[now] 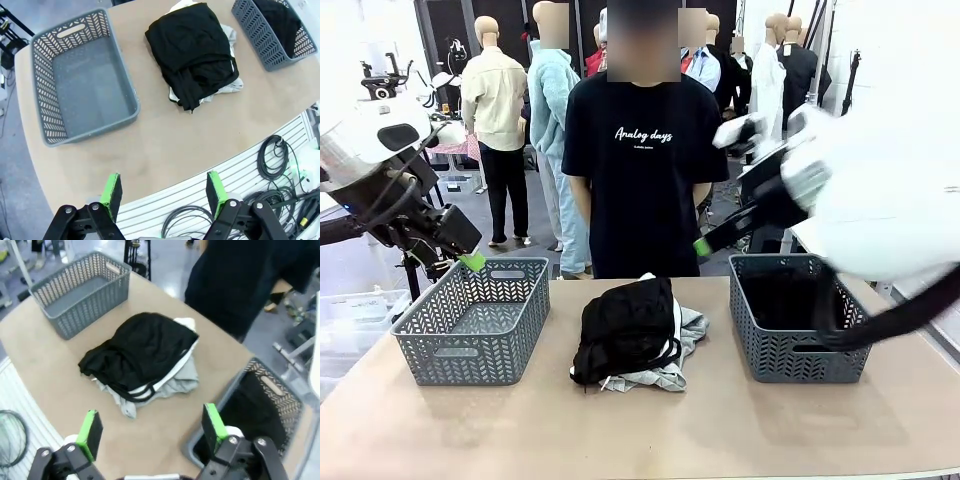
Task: Sort the tops and bottoms.
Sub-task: Lift clothes from the center of the table with your right hand.
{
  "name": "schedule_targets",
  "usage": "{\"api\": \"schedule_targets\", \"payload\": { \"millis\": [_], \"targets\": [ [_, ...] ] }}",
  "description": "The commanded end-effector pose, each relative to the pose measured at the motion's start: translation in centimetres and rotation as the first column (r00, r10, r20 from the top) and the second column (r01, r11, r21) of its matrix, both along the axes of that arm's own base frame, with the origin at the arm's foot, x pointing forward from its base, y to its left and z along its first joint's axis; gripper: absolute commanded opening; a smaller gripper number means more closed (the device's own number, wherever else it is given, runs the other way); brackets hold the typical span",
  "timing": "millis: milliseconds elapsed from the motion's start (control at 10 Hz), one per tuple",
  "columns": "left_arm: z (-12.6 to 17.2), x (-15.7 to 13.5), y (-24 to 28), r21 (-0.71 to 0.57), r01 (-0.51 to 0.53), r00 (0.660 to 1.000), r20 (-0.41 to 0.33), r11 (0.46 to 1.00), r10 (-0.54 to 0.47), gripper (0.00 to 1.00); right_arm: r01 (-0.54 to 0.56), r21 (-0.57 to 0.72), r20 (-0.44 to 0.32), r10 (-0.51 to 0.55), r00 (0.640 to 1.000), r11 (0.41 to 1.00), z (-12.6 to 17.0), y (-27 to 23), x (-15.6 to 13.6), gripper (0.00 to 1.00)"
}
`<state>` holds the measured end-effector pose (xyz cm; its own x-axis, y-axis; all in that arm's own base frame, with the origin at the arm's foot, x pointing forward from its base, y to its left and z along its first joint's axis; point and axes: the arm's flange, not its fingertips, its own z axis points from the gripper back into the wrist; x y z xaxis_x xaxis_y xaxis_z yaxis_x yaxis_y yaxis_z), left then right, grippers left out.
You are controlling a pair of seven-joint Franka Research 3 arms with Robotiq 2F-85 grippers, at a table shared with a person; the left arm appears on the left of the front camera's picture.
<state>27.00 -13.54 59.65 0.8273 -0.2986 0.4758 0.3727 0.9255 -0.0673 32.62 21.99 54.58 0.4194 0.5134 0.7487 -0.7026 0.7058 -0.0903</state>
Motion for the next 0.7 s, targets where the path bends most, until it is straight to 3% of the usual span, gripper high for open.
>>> {"api": "schedule_targets", "payload": {
  "millis": [0,200,500,600],
  "targets": [
    [0.1,-0.1,0.1,-0.002,0.004,1.0,-0.007,1.0,-0.004,0.87,-0.036,0.007,-0.042,0.036,0.998,0.999,-2.4,4.4,4.9,1.0],
    [0.1,-0.1,0.1,-0.002,0.004,1.0,-0.007,1.0,-0.004,0.87,-0.036,-0.075,-0.044,0.033,0.999,0.997,-6.9,7.2,6.3,1.0],
    [0.1,-0.1,0.1,-0.002,0.004,1.0,-0.007,1.0,-0.004,0.87,-0.013,-0.064,-0.09,0.008,0.996,0.998,-7.3,6.8,6.5,1.0],
    [0.1,-0.1,0.1,-0.002,0.004,1.0,-0.007,1.0,-0.004,0.87,-0.031,-0.085,-0.08,0.024,0.996,0.996,-9.1,7.9,6.5,1.0]
  ]
}}
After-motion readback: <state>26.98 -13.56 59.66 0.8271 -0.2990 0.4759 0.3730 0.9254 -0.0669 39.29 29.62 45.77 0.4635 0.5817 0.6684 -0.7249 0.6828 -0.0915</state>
